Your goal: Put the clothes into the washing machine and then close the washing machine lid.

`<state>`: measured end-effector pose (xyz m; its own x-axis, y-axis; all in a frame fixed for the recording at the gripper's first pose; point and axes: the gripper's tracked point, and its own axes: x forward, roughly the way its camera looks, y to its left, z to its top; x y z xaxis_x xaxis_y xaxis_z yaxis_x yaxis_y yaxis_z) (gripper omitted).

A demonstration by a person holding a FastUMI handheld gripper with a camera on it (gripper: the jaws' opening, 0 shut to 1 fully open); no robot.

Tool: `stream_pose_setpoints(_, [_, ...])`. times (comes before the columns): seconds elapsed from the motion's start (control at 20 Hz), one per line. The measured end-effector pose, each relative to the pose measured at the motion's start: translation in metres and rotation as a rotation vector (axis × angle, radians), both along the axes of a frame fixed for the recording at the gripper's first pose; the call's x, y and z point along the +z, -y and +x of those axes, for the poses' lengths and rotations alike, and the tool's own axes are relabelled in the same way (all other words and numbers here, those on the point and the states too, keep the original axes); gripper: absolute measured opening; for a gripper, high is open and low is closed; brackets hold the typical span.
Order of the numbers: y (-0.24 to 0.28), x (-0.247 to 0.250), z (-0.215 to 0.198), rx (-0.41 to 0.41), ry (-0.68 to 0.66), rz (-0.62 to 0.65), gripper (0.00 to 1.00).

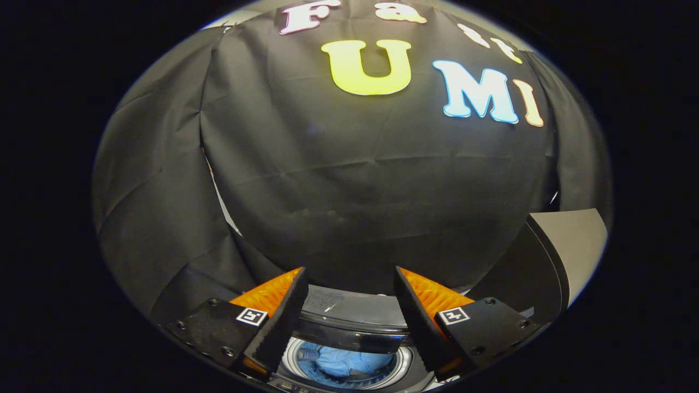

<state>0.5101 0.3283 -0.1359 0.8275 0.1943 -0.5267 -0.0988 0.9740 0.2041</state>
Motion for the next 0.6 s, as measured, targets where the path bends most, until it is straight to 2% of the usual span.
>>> stream_pose_setpoints(0.25, [-0.004, 0.003, -0.021, -0.016, 0.090, -0.014, 0.98])
stream_pose_setpoints(0.6, [-0.002, -0.003, -0.027, -0.046, 0.112, -0.018, 0.98])
